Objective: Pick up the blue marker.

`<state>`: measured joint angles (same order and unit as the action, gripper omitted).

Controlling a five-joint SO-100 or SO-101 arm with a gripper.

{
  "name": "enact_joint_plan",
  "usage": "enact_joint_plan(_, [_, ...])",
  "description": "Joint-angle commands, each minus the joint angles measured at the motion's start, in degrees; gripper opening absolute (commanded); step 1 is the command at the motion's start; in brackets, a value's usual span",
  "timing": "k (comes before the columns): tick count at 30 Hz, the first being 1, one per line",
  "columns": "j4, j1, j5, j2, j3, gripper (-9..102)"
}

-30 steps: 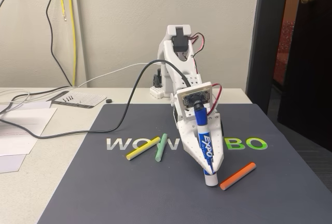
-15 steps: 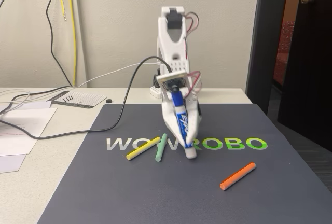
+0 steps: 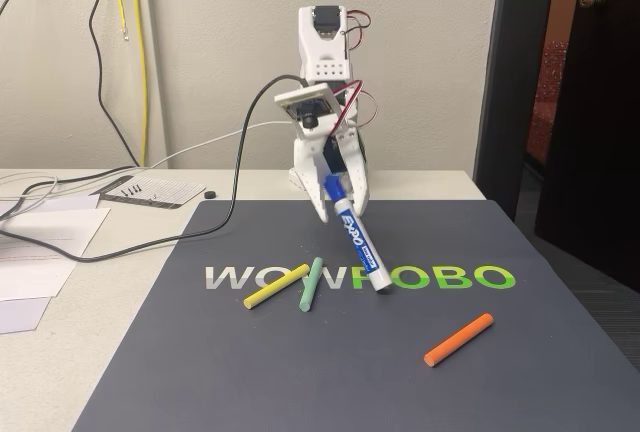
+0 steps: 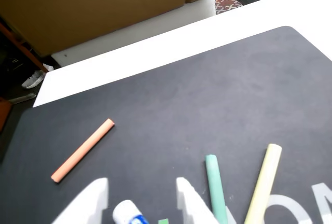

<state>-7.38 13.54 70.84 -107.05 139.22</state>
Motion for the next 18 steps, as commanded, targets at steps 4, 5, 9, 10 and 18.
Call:
enact_joint_plan(4, [7.65, -0.88, 0.53, -6.94, -2.90, 24])
enact_joint_plan(5, [9.14, -0.88, 0.70, -7.65, -3.43, 25])
enact_joint_plan(9, [14.68, -0.26, 0.79, -8.88, -5.45, 26])
enact_joint_plan(10, [15.64, -0.26, 1.32, -9.05, -5.45, 29])
enact_joint_plan(18, [6.94, 1.14, 22.06, -2.11, -6.24, 34])
